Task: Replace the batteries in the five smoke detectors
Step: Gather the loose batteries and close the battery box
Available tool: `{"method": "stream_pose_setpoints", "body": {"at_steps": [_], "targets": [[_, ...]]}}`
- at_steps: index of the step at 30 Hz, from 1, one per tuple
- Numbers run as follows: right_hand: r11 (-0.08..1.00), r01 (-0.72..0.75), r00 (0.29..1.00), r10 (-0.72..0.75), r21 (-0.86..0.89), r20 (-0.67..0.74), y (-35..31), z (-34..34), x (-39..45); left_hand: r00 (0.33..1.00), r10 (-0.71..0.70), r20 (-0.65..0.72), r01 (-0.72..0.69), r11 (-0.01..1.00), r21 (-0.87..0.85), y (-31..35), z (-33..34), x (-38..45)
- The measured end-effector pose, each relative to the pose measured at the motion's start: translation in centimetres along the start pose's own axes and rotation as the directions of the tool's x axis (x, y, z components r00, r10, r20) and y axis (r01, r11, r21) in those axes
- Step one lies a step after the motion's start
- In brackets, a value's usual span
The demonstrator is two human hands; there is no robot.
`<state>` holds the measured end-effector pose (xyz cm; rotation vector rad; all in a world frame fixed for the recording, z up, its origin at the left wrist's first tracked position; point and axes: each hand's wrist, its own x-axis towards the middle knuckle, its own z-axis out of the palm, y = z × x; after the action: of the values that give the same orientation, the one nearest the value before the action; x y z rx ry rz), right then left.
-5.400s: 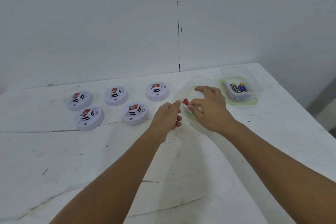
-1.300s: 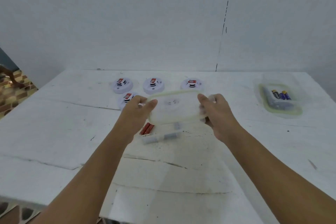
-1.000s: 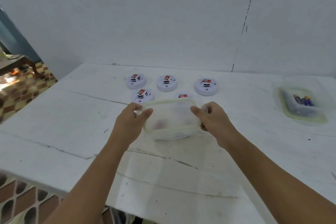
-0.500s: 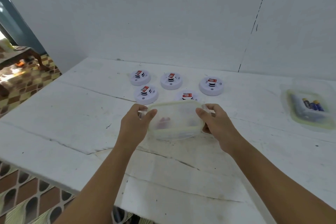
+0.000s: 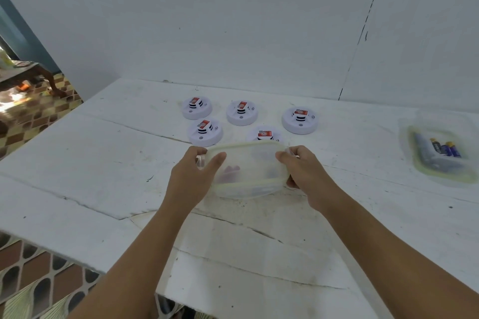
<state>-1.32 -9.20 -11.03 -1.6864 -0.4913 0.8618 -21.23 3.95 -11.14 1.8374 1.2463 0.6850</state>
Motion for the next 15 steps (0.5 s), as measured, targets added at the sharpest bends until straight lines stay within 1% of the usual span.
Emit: {"method": "stream_pose_setpoints", "body": {"at_steps": [2,4,7,13,15], "targets": [[1.000,-0.004,1.000,0.004,-0.008,-0.005,-0.14,0.12,0.26,0.998,0.002,0.056,-0.001,1.000,-0.023,0.21,-0.10,0.15],[1.000,-0.002,1.000,0.002,-0.004,-0.009,-0.17,0.37,0.29,0.997,0.005,0.079,-0.001,0.998,-0.055,0.26,-0.27,0.34],[1.000,0.009,1.000,-0.009,0.008,-0.004,-0.05,0.57,0.18,0.996,-0.003,0.086,0.009,0.997,-0.079,0.27,-0.25,0.34],[0.998,0.066,0.997,-0.066,0.024,0.032,0.25,-0.09,-0.28,0.997,0.032,0.065,-0.030,0.999,-0.024,0.11,-0.19,-0.08],[0.997,0.064,0.997,-0.066,0.043,0.038,0.25,-0.05,-0.37,0.998,0.022,0.053,-0.020,0.999,-0.028,-0.09,-0.04,-0.12]]}}
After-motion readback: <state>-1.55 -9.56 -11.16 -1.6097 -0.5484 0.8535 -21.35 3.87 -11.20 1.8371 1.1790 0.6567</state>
